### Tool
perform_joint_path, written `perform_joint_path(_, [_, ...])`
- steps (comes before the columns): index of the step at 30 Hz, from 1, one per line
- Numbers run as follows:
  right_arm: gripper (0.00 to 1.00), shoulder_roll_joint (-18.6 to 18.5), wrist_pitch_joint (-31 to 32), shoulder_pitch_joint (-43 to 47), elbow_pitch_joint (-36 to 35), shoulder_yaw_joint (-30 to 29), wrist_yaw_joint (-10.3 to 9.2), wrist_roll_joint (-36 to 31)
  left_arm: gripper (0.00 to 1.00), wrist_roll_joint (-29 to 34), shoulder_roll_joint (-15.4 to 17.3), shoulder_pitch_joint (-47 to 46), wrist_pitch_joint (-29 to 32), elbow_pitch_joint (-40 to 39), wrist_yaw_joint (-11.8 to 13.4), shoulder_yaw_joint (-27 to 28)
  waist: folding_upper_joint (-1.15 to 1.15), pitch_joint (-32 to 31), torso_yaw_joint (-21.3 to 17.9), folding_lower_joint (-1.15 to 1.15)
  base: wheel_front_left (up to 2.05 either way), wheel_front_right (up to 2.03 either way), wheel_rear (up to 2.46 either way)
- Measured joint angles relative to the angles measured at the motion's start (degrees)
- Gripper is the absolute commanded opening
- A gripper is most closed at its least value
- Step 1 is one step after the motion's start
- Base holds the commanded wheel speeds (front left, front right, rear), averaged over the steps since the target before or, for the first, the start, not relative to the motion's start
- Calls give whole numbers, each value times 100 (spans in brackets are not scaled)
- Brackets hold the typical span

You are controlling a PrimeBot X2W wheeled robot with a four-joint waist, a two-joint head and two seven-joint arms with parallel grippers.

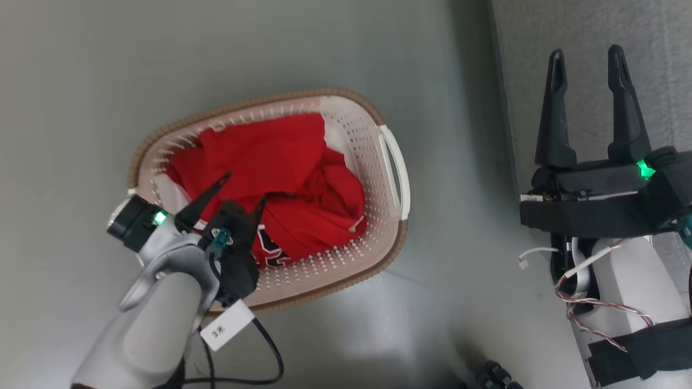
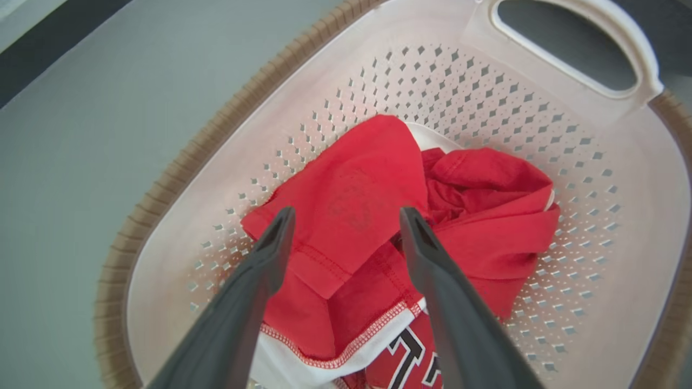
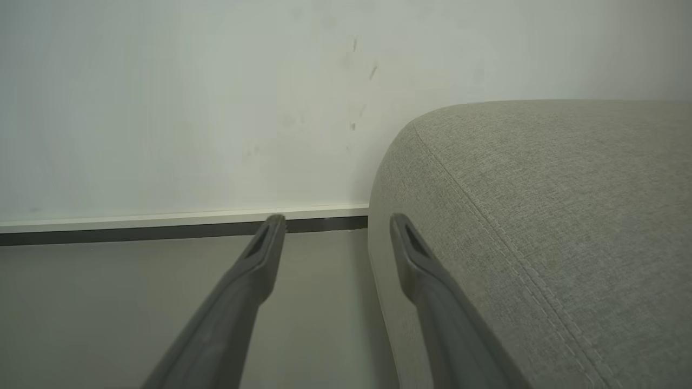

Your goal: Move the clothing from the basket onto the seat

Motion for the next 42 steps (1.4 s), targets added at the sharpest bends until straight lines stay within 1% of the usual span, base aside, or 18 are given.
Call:
perform_joint_path(5, [100, 57, 0, -54, 54, 31, 0, -26, 100, 175, 55, -194, 76, 331, -30, -82, 0, 332, -95, 0, 0, 0, 0])
perform_joint_path(9, [100, 80, 0, -113, 96, 38, 0, -27, 100, 235, 73, -404, 77, 508, 26, -86, 0, 500, -173, 0, 0, 0, 0])
perform_joint_path(13, [100, 109, 0, -160, 125, 36, 0, -27, 100, 318, 87, -595, 94, 666, 177, -82, -1, 593, -241, 0, 0, 0, 0])
perform_joint_path(21, [100, 167, 0, -166, 181, 73, 0, -27, 100, 505, 223, -794, 130, 958, 442, -85, -1, 691, -333, -1, 0, 0, 0])
perform_joint_path(24, [100, 180, 0, -166, 211, 62, 0, -27, 100, 572, 197, -914, 129, 1039, 534, -97, -1, 722, -372, -1, 0, 0, 0])
perform_joint_path(25, [100, 180, -1, -166, 215, 63, 0, -27, 48, 570, 174, -938, 126, 1054, 577, -85, -1, 728, -382, -1, 0, 0, 0])
perform_joint_path(26, [100, 182, 0, -166, 219, 64, 0, -27, 48, 568, 154, -955, 120, 1076, 577, -76, -1, 734, -392, -1, 0, 0, 0])
perform_joint_path(27, [100, 185, 0, -166, 223, 63, 0, -27, 14, 560, 129, -967, 112, 1106, 577, -77, -1, 738, -401, -1, 0, 0, 0])
perform_joint_path(28, [100, 189, 0, -167, 231, 64, 0, -27, 0, 559, 102, -987, 85, 1143, 573, -83, -1, 741, -409, -1, 0, 0, 0])
perform_joint_path(32, [100, 205, 0, -170, 310, 46, 0, -27, 0, 511, -57, -1033, -115, 1179, 558, -103, -1, 712, -424, -1, 0, 0, 0])
perform_joint_path(33, [100, 208, 0, -171, 334, 40, 0, -27, 0, 503, -98, -1033, -160, 1185, 519, -100, -1, 696, -423, -1, 0, 0, 0])
perform_joint_path(39, [100, 227, -1, -179, 528, 41, 1, -27, 0, 180, -332, -1033, -539, 1192, 457, 8, -2, 534, -395, -1, 0, 0, 0])
perform_joint_path(42, [100, 230, 0, -182, 647, 38, 3, -27, 0, 101, -392, -1028, -644, 1191, 341, 24, -2, 413, -364, -1, 0, 0, 0])
